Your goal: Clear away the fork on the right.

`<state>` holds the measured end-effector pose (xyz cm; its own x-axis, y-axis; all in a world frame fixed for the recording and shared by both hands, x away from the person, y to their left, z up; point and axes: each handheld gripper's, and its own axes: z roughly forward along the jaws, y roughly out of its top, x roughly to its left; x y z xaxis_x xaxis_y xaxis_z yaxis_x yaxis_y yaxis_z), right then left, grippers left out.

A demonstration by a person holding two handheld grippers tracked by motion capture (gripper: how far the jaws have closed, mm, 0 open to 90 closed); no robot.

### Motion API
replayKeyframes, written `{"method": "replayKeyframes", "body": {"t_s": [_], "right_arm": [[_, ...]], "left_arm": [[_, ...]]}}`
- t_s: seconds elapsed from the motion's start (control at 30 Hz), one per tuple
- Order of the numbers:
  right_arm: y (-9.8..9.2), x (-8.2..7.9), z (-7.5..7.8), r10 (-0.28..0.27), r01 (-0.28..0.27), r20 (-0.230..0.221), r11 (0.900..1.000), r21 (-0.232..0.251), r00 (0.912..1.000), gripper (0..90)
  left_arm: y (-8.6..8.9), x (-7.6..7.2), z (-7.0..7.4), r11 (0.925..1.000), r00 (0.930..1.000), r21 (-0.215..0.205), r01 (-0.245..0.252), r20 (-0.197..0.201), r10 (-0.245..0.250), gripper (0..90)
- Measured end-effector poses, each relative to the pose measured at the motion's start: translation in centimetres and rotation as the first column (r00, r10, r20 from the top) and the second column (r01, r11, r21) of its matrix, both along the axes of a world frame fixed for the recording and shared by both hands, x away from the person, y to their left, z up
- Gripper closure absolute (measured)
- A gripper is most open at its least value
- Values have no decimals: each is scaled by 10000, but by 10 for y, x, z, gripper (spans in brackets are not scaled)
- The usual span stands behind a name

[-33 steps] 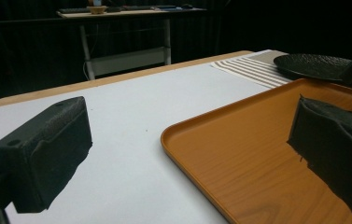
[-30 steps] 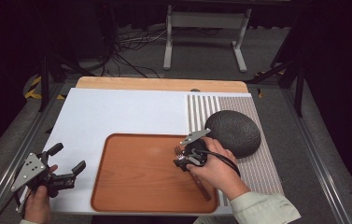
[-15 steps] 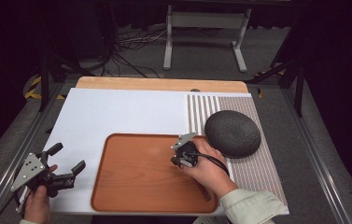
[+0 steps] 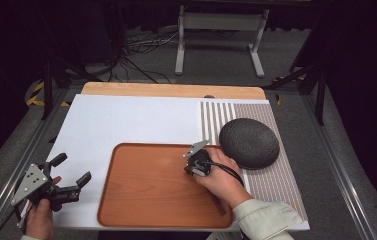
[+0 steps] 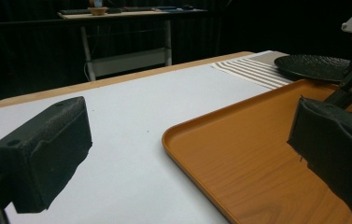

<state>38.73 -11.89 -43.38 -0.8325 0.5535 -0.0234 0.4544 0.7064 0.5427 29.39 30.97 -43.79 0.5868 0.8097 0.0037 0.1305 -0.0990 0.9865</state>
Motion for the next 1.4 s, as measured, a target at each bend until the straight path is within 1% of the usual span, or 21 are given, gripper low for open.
{"method": "replayKeyframes", "body": {"t_s": [0.17, 0.23, 0.33, 0.43, 1.0, 1.07, 1.4], "right_arm": [[-1, 2, -2, -73, 74, 43, 9999, -122, 10000, 900], [-2, 3, -2, -97, 97, 3, 9999, -85, 10000, 900], [-2, 4, -2, -171, 172, 100, 9997, -150, 9998, 900], [-4, 4, -1, -247, 249, 90, 9995, -217, 9997, 900], [-25, 14, 0, -1020, 1022, 76, 9943, -290, 9948, 900], [-27, 15, 0, -1013, 1016, 113, 9944, -279, 9948, 900], [-40, 19, 1, -1499, 1500, 71, 9884, -227, 9887, 900]], "left_arm": [[0, 0, 0, 10000, 10000, -21, 8, 7, -8, 3], [0, 0, 0, 10000, 10000, -12, 13, 7, -13, 3], [0, 0, 0, 10000, 10000, -12, 17, 3, -17, 3], [1, 0, 0, 10000, 10000, -18, 20, 7, -20, 3], [0, 0, 0, 10000, 10000, -22, -1, -14, 1, 3], [0, 0, 0, 10000, 10000, -25, -3, -17, 3, 3], [-1, 1, -1, 10000, 10000, -22, 14, -52, -14, 3]]}}
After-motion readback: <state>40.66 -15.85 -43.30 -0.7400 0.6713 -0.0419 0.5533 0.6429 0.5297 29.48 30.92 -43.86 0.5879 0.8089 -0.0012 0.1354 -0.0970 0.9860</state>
